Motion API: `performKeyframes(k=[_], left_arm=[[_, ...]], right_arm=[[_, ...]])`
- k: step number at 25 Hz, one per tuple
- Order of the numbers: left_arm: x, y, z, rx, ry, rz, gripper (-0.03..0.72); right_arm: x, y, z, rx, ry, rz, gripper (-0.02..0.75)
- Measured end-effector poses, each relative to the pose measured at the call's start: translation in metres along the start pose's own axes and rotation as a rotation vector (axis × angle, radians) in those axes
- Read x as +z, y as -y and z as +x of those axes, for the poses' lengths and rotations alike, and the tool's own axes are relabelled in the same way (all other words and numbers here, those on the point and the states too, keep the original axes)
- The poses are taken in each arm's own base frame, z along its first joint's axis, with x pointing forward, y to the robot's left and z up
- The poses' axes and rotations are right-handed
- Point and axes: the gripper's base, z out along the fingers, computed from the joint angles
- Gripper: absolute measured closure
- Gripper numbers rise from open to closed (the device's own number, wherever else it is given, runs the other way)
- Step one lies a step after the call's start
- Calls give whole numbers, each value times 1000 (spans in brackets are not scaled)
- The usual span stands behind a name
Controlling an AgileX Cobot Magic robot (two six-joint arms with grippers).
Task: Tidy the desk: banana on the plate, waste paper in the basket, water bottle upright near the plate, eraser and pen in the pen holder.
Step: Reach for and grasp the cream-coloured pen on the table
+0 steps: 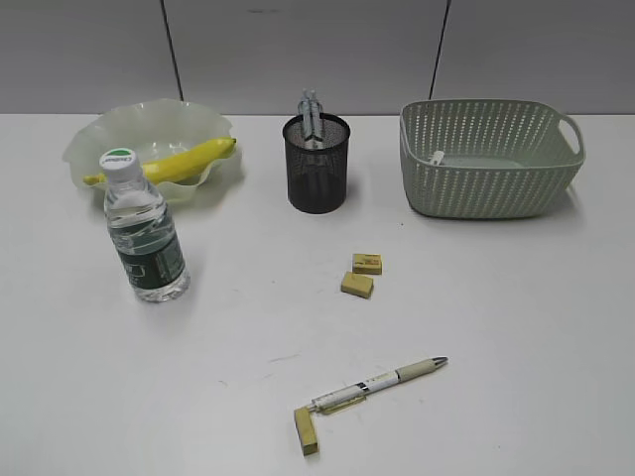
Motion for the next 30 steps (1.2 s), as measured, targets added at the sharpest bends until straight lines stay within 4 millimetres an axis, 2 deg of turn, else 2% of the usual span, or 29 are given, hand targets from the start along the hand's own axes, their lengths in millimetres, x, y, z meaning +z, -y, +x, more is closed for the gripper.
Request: performKeyframes(k=[4, 10, 17, 20, 22, 25, 30], left_arm=[[0, 2, 1, 15, -5, 23, 437], [0, 2, 0, 18, -3, 24, 437], [0, 2, 0, 18, -3, 24, 438], [0, 2, 0, 18, -3, 24, 438], [0, 2, 0, 18, -3, 24, 438], [0, 2, 0, 18, -3, 24, 438], [0, 2, 0, 18, -3, 24, 439]], right_arm=[[9, 1, -7, -3, -51, -3, 243], [36, 1, -42, -153, -117, -48, 244], [99, 5, -83, -323, -303, -120, 244], [134, 4, -96, -415, -373, -197, 219], [151, 2, -103, -477, -389, -243, 188], [178, 0, -106, -575, -425, -324, 163], [221, -2, -99, -686, -496, -436, 155]])
